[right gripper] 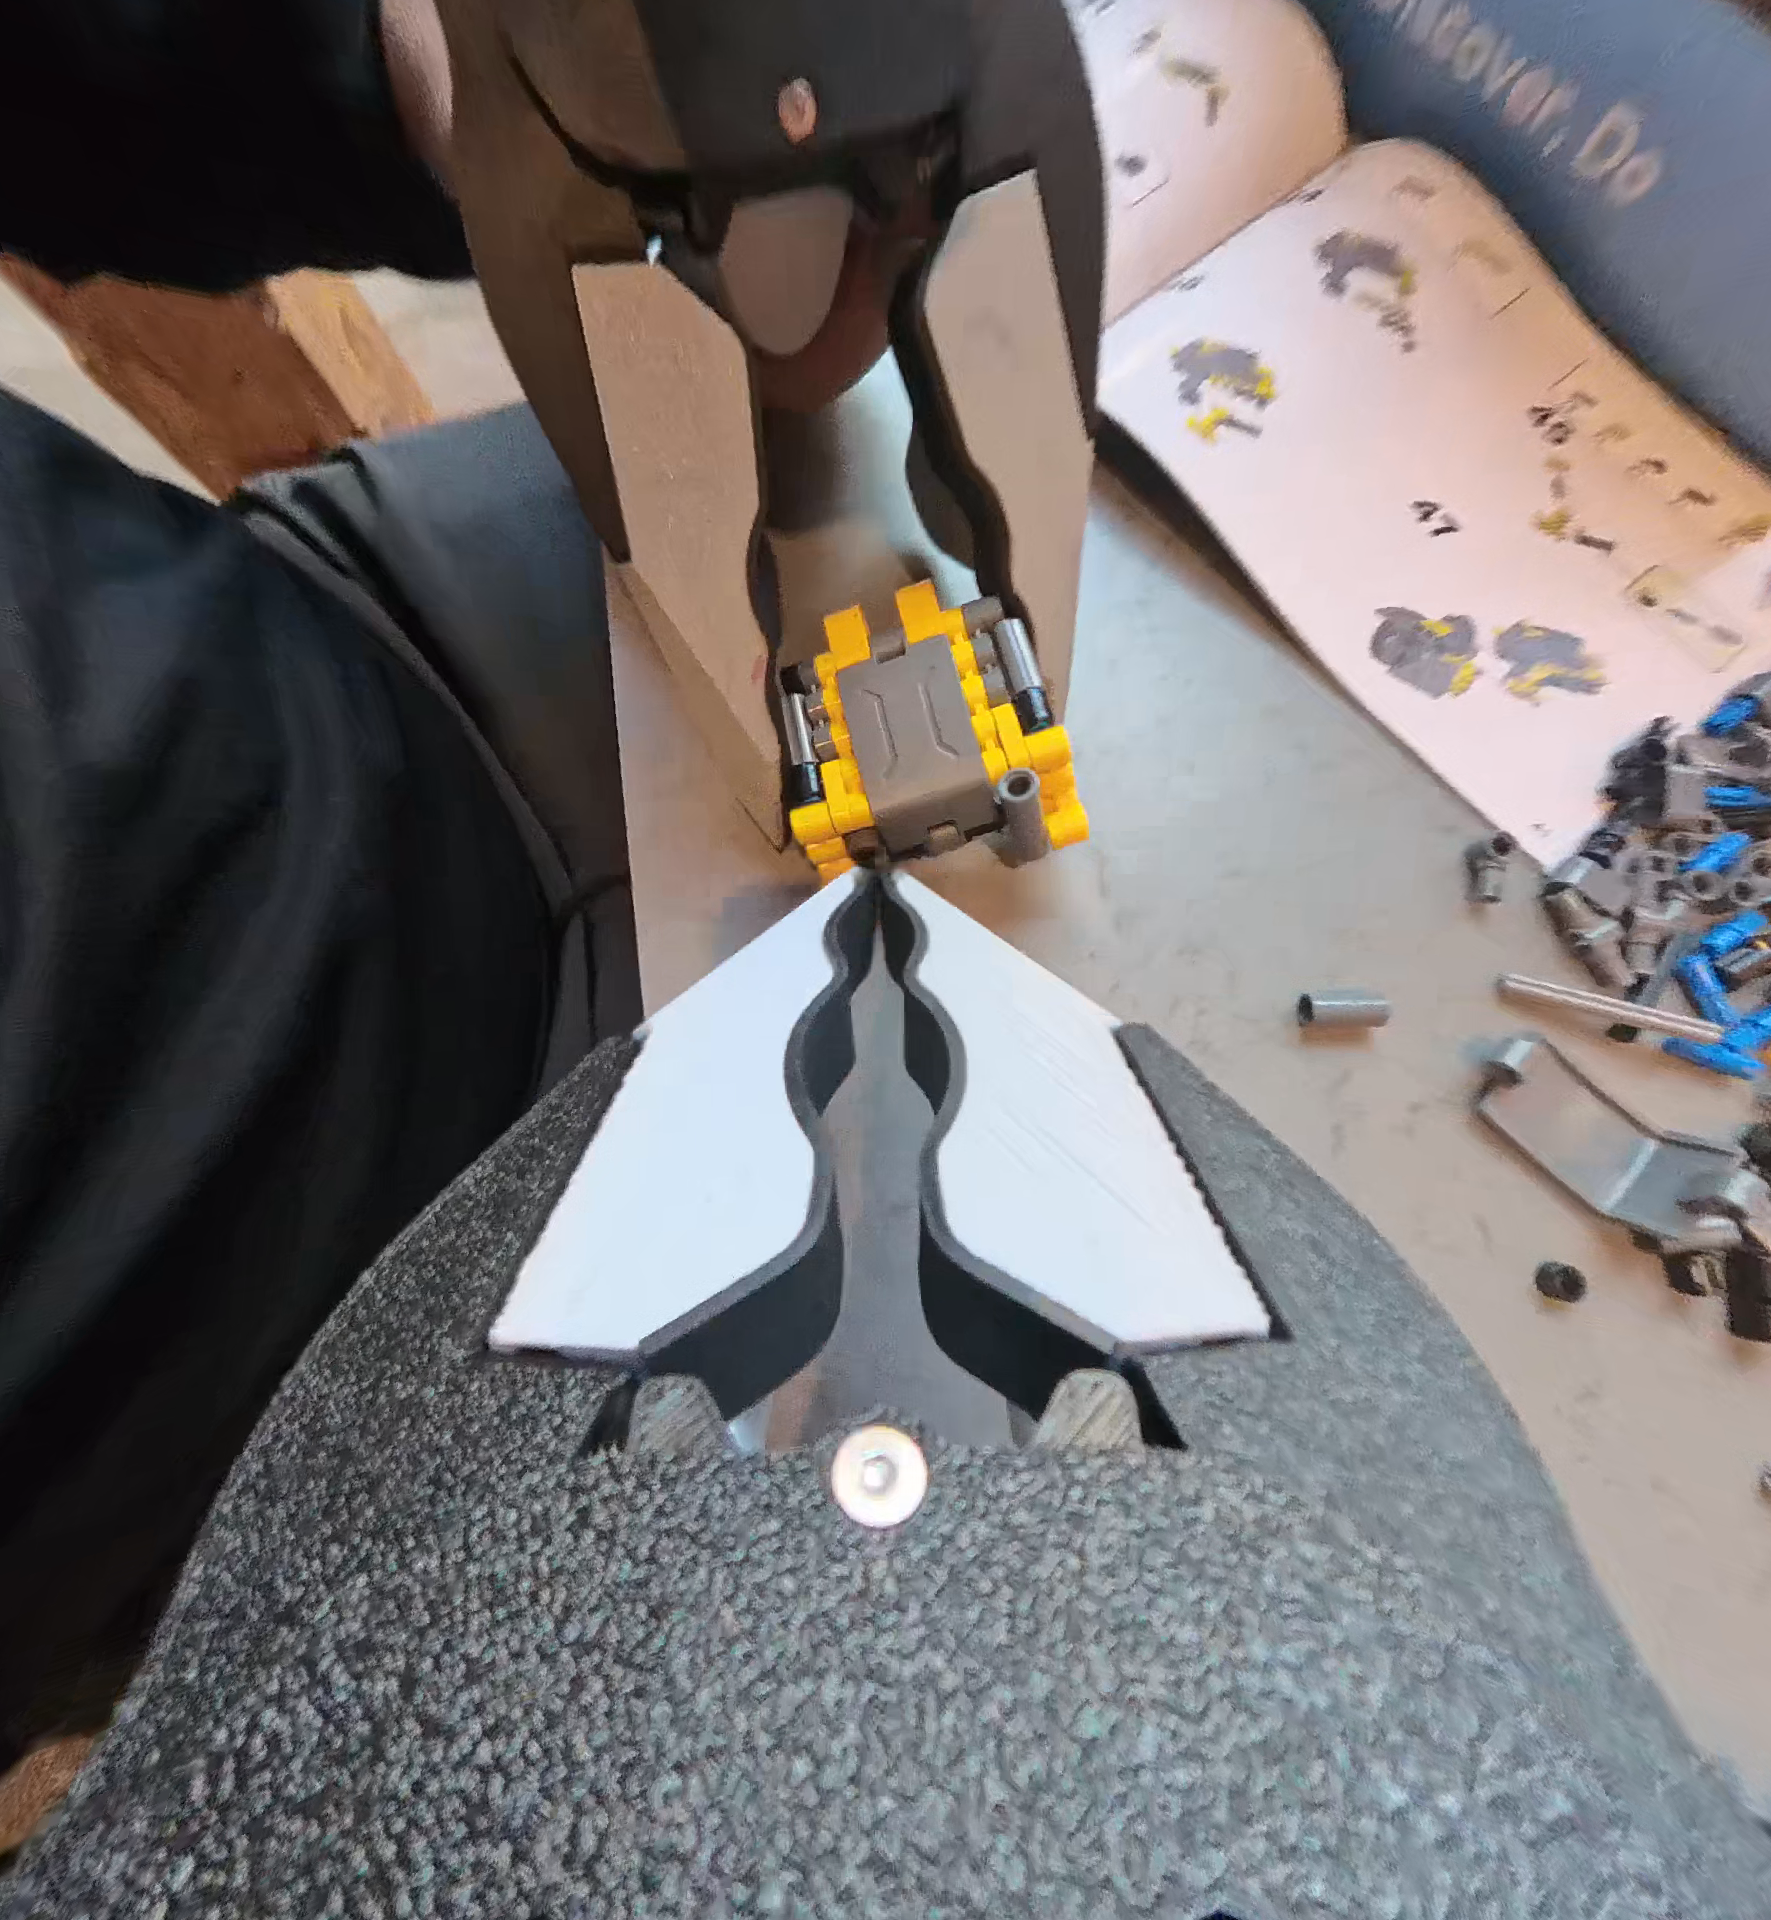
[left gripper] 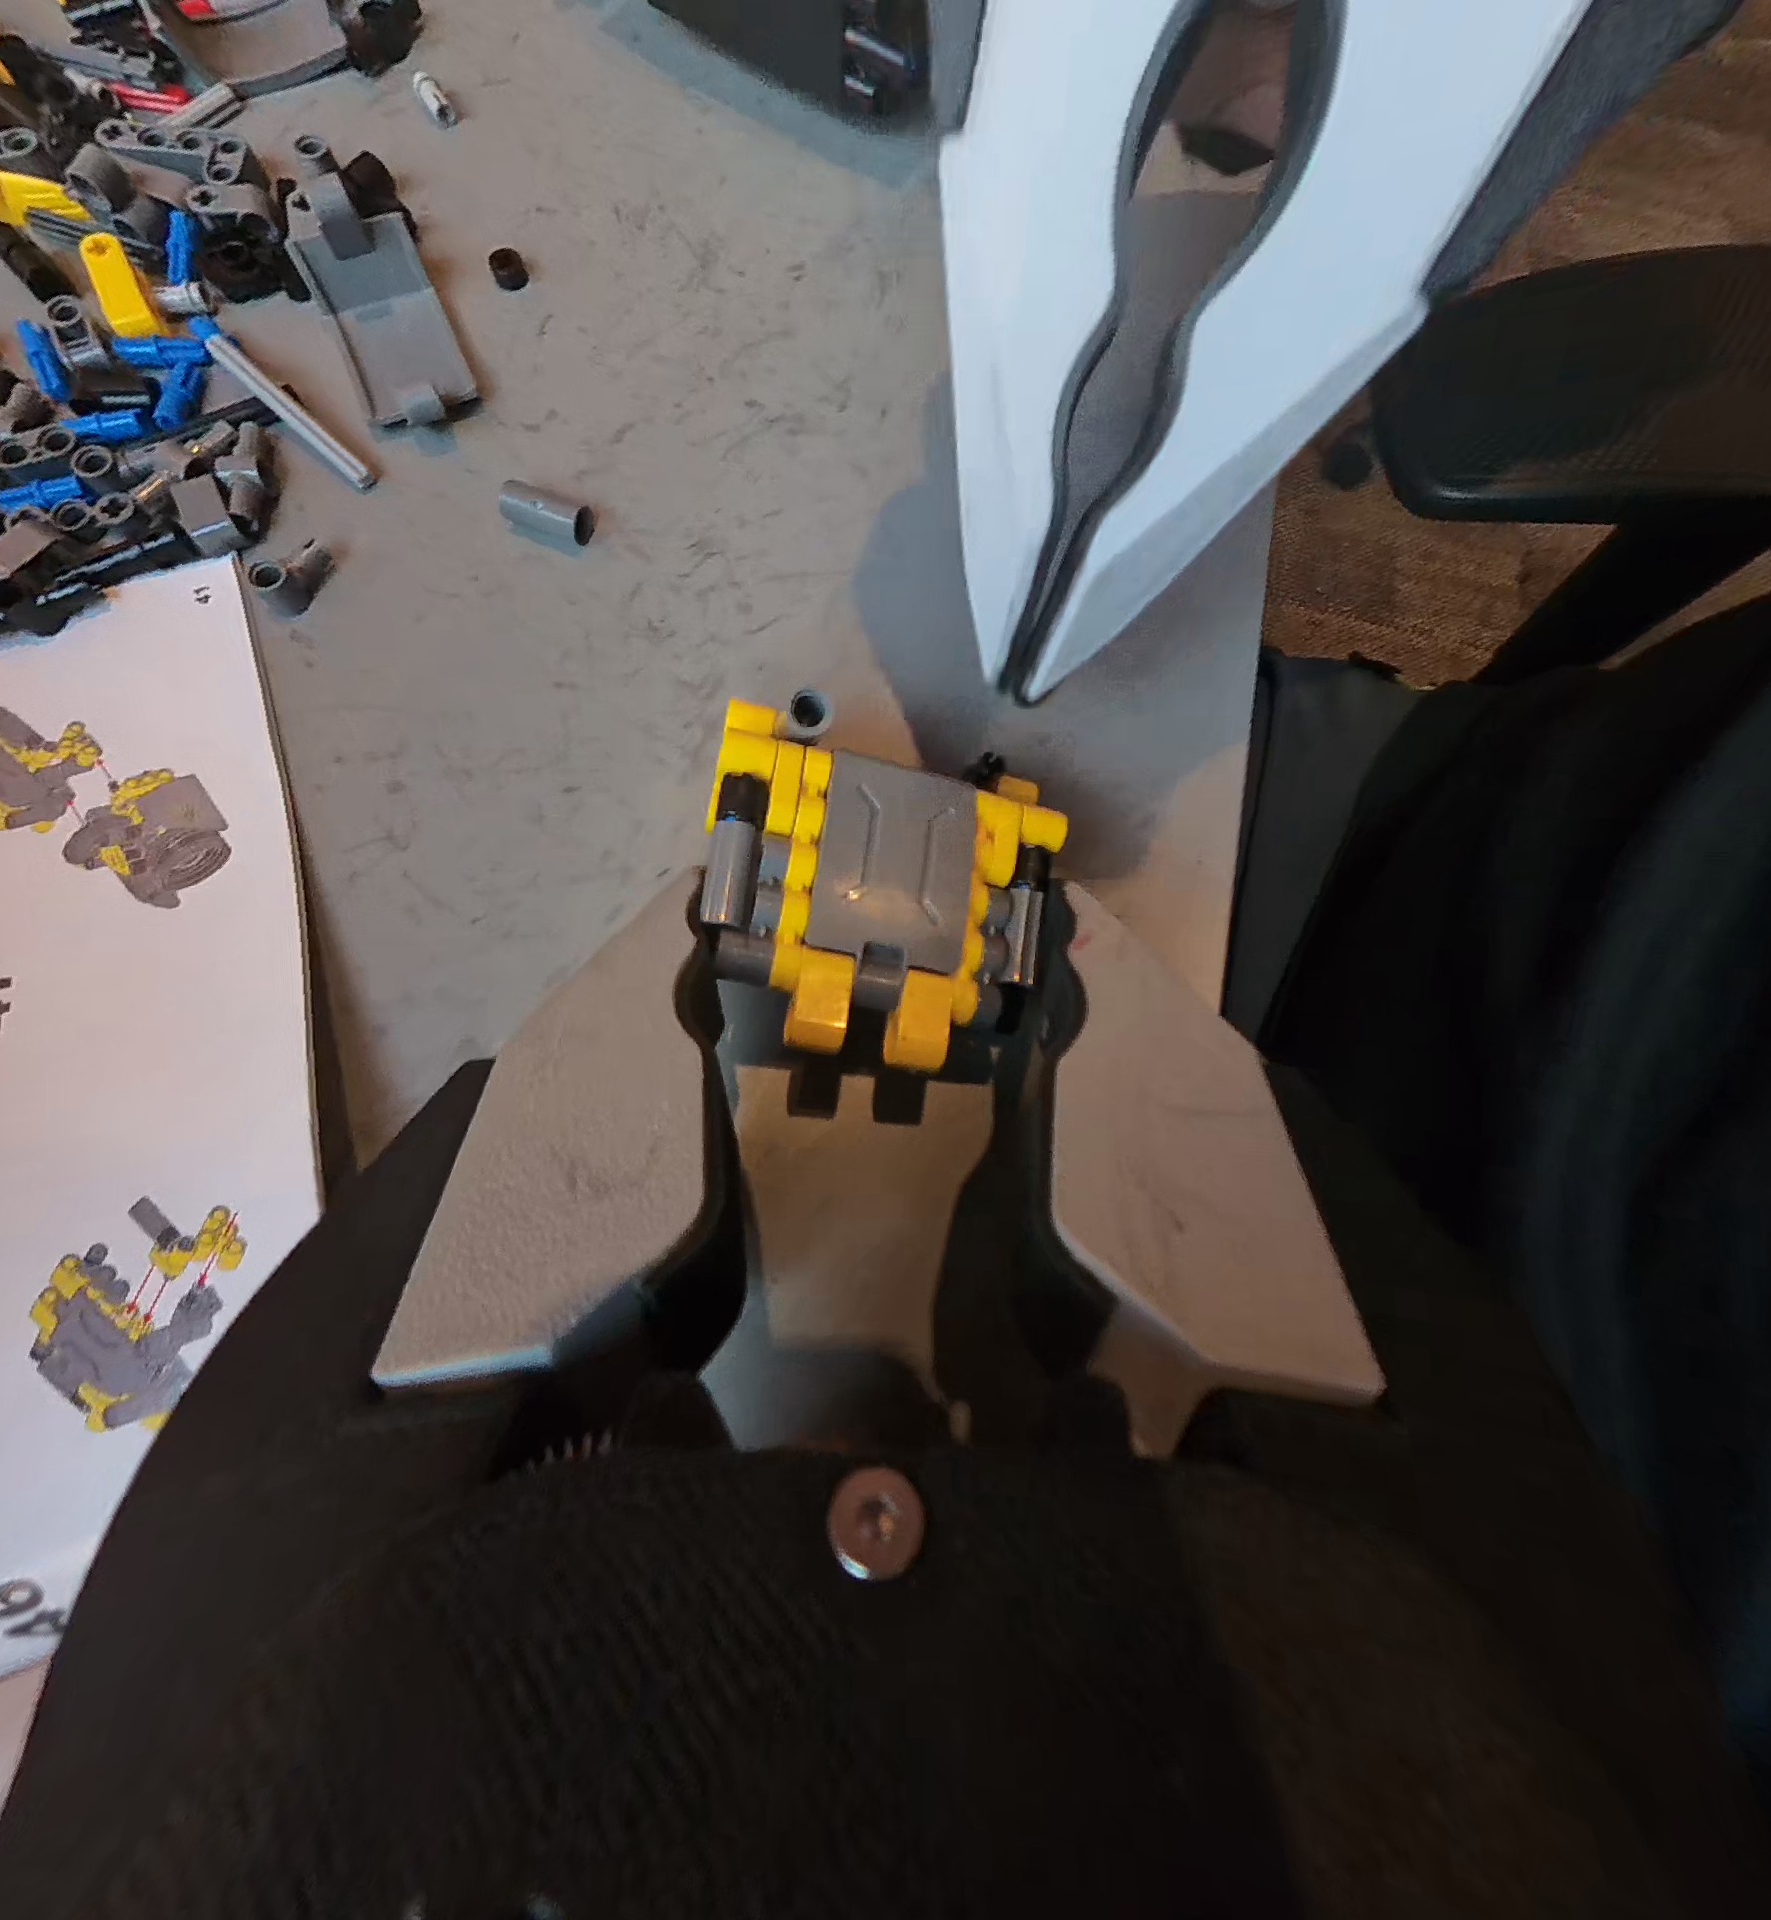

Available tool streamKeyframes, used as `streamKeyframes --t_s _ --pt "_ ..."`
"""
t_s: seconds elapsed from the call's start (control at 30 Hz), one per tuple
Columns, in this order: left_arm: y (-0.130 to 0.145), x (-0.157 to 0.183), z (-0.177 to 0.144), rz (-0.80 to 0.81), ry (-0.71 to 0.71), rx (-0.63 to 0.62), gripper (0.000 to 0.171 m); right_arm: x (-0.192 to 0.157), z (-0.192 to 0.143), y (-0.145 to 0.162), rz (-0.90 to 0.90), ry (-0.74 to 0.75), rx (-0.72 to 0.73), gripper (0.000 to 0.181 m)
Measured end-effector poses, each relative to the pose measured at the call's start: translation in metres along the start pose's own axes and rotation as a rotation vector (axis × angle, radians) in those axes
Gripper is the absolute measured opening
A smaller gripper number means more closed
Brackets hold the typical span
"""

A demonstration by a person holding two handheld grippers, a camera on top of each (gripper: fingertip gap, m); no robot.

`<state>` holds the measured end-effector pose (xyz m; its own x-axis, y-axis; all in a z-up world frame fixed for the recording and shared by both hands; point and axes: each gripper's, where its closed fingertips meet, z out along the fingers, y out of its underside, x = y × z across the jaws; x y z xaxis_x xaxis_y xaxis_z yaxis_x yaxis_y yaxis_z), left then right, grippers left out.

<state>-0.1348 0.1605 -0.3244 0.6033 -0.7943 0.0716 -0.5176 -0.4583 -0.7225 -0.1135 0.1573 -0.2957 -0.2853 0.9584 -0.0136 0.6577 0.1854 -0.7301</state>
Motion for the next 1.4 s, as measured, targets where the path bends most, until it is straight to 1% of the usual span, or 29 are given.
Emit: streamKeyframes --t_s 0.13,0.2,0.3,0.4,0.47,0.57,0.67,0.7,0.73,0.83,0.9,1.03,1.07,1.13,1.2,1.3,1.4 --pt "0.0 -0.001 -0.001 -0.01 0.004 0.003 0.059 0.015 -0.01 0.002 0.048 0.067 0.014 0.008" --pt "0.0 -0.002 -0.001 -0.019 0.003 0.006 0.059 0.034 -0.016 0.007 0.073 0.154 -0.005 0.01" --pt "0.0 -0.005 -0.002 -0.043 -0.011 0.01 0.059 0.066 -0.023 0.021 0.191 0.24 -0.055 0.018" --pt "0.0 -0.01 -0.004 -0.073 -0.028 0.015 0.059 0.08 -0.018 0.027 0.291 0.228 -0.062 0.025" --pt "0.0 -0.012 -0.004 -0.088 -0.035 0.019 0.059 0.088 -0.013 0.03 0.311 0.252 -0.07 0.025" --pt "0.001 -0.015 -0.005 -0.105 -0.051 0.021 0.059 0.097 -0.008 0.027 0.337 0.29 -0.065 0.025" --pt "0.001 -0.016 -0.006 -0.117 -0.047 0.025 0.059 0.104 -0.001 0.032 0.334 0.334 -0.141 0.024" --pt "0.0 -0.016 -0.006 -0.122 -0.045 0.027 0.059 0.105 0.002 0.035 0.34 0.332 -0.167 0.024" --pt "0.0 -0.017 -0.006 -0.127 -0.043 0.028 0.059 0.103 0.005 0.035 0.351 0.315 -0.171 0.017" --pt "0.001 -0.018 -0.008 -0.145 -0.032 0.036 0.059 0.101 0.008 0.033 0.352 0.281 -0.168 0.016" --pt "-0.002 -0.016 -0.011 -0.231 0.037 0.067 0.059 0.093 0.01 0.03 0.348 0.245 -0.167 0.016" --pt "-0.017 -0.017 -0.029 -0.598 0.335 0.23 0.06 0.067 0.012 0.017 0.346 0.128 -0.097 0.016" --pt "-0.019 -0.02 -0.033 -0.659 0.374 0.26 0.06 0.061 0.012 0.014 0.33 0.105 -0.08 0.016" --pt "-0.018 -0.022 -0.038 -0.701 0.417 0.279 0.06 0.048 0.012 0.011 0.265 0.067 -0.067 0.016" --pt "-0.018 -0.019 -0.039 -0.716 0.448 0.28 0.059 0.042 0.014 0.016 0.191 0.081 -0.089 0.016" --pt "-0.024 -0.006 -0.041 -0.699 0.535 0.289 0.059 0.034 0.019 0.023 0.112 0.078 -0.13 0.016" --pt "-0.026 0.006 -0.043 -0.653 0.596 0.278 0.059 0.029 0.02 0.021 0.043 0.083 -0.123 0.016"
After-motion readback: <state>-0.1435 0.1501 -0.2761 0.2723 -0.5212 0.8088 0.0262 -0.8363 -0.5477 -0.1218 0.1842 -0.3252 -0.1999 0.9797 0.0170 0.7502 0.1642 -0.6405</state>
